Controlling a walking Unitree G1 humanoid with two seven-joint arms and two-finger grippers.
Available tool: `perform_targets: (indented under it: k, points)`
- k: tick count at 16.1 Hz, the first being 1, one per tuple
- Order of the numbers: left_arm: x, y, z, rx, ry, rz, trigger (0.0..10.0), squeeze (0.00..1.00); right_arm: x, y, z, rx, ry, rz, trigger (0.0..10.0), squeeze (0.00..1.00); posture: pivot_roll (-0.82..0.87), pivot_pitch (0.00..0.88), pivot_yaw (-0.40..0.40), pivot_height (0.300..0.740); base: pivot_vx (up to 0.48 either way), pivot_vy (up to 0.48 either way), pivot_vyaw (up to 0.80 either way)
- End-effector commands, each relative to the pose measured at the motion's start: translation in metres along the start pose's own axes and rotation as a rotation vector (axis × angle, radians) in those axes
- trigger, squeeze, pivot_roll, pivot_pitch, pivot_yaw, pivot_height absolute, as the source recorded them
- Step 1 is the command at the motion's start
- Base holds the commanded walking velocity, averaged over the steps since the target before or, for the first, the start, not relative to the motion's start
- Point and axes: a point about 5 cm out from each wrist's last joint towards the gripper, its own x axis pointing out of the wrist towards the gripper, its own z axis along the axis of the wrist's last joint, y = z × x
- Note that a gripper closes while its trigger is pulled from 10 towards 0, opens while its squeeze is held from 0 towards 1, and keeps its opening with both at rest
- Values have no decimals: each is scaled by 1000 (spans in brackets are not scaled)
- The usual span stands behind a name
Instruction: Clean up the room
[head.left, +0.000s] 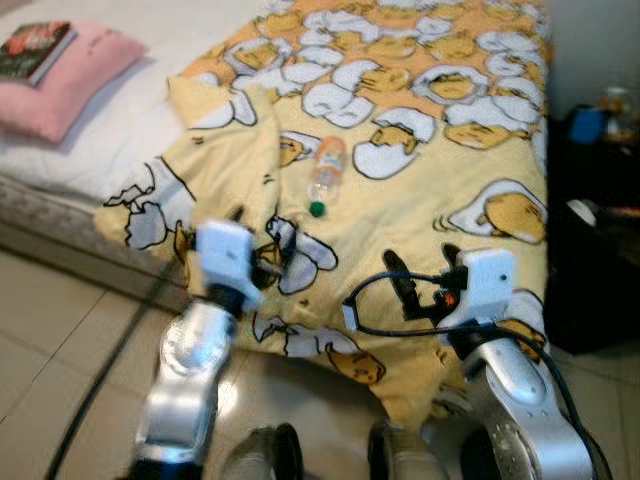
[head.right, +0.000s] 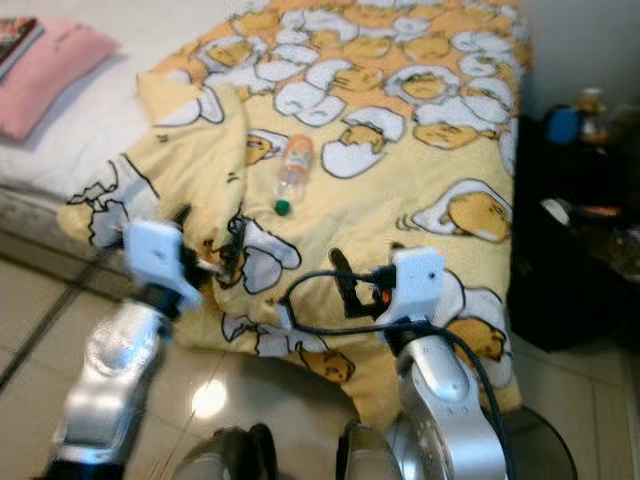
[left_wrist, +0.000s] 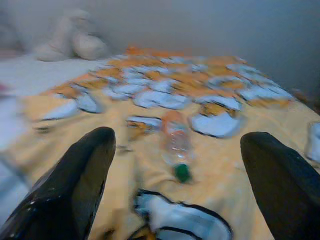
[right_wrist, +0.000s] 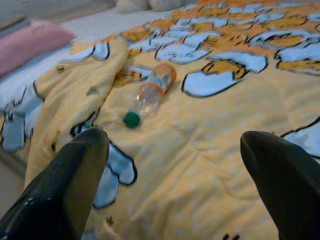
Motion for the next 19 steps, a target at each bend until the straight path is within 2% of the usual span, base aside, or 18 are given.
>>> perform_targets:
  k: [1, 2, 3, 4, 7, 12, 16, 19]
  points:
    - [-4, 7, -3, -18, 43, 61, 10000, 0, 2, -1, 0, -7, -5, -3, 10000, 0, -181, 117, 35, 740, 247, 0, 0]
    - [-2, 14, -5, 4, 57, 98, 10000, 0, 2, -2, -2, -8, -1, -4, 10000, 0, -179, 116, 36, 740, 289, 382, 0]
    - [-1, 16, -5, -10, 70, 105, 10000, 0, 3, -2, -3, -9, -3, -4, 10000, 0, -179, 116, 36, 740, 424, 0, 0]
    - [7, 16, -4, 16, 71, 74, 10000, 0, 4, -1, -5, -12, -1, -1, 10000, 0, -177, 115, 37, 740, 450, 0, 0]
    - [15, 19, -5, 19, 102, 55, 10000, 0, 7, -2, -9, -29, 24, 0, 10000, 0, -182, 115, 39, 740, 450, 0, -267]
    - [20, 21, -8, 18, 137, 78, 10000, 0, 10, -2, -12, -51, 33, 18, 10000, 0, -184, 117, 38, 740, 450, 0, 0]
    - [36, 25, -10, 29, 153, 54, 10000, 0, 13, 1, -12, -49, 22, 31, 10000, 0, -184, 111, 39, 740, 450, 0, 0]
    - [53, 25, -14, 31, 179, 2, 10000, 0, 15, 1, -13, -53, 31, 36, 10000, 0, -193, 101, 39, 740, 451, 0, -792]
